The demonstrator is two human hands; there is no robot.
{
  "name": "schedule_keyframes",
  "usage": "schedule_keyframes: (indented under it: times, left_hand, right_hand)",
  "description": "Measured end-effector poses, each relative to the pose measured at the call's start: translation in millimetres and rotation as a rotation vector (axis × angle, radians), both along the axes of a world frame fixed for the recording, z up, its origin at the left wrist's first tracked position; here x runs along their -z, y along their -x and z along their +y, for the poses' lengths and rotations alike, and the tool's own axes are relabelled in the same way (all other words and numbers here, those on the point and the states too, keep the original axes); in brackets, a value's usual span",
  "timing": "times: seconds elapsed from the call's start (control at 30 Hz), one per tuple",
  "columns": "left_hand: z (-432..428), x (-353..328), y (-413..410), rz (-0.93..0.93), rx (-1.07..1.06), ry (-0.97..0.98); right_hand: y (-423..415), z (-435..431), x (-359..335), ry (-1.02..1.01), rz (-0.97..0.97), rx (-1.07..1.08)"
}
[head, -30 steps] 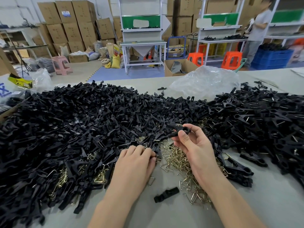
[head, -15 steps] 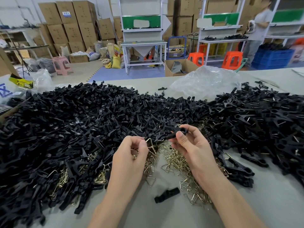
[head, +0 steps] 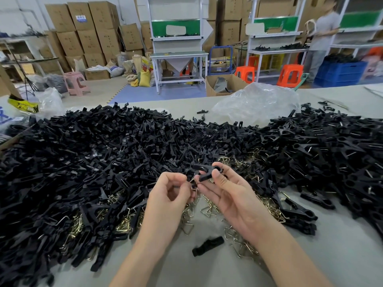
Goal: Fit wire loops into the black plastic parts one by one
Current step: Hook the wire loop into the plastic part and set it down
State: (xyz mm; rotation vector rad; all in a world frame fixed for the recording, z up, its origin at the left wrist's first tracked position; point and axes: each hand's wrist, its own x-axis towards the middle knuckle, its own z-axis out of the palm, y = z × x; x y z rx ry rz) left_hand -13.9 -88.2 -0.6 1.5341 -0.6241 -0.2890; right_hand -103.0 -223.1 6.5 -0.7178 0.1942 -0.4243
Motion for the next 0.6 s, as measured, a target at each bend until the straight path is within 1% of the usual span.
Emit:
schedule_keyframes:
  times: [0.1,0.17,0.2,0.3,0.43,0.5,0.6]
  left_hand:
    - [-0.7,3.8,3.1,-0.182,0.052,-0.107]
    - [-1.9,4.2,6.8,-0.283,0.065,-0.136]
    - [-2.4,3.6,7.6,-0.283,0.047,-0.115]
    - [-1.3,0.2,4.5,-0.162,-0.021,0.008]
    - [-1.6,-2.4,3.5,-0.017,0.028,0.13]
    - [-2.5,-2.1,4.8,-0.006,0.052,0.137]
    - [-3.4,0.3,4.6,-0.074,0.051,0.081]
  right_hand:
    - [0.6,0.5,-0.2,-0.037,-0.014,-0.008]
    - [-0.1,0.8,0.5,-0.051,-0.019,0.003]
    - [0.0,-0.1,0.8,-0.05,-0.02,0.016]
    - [1.5,-4.6,1.1,-0.057,-0.021,0.038]
    - [0.1,-3.2,1.7,-0.085,-0.025,-0.031]
    - [-1.5,-3.1,2.3,-0.089,-0.012,-0.024]
    - [-1.7,-5.1,3.5,-0.102,-0.012,-0.008]
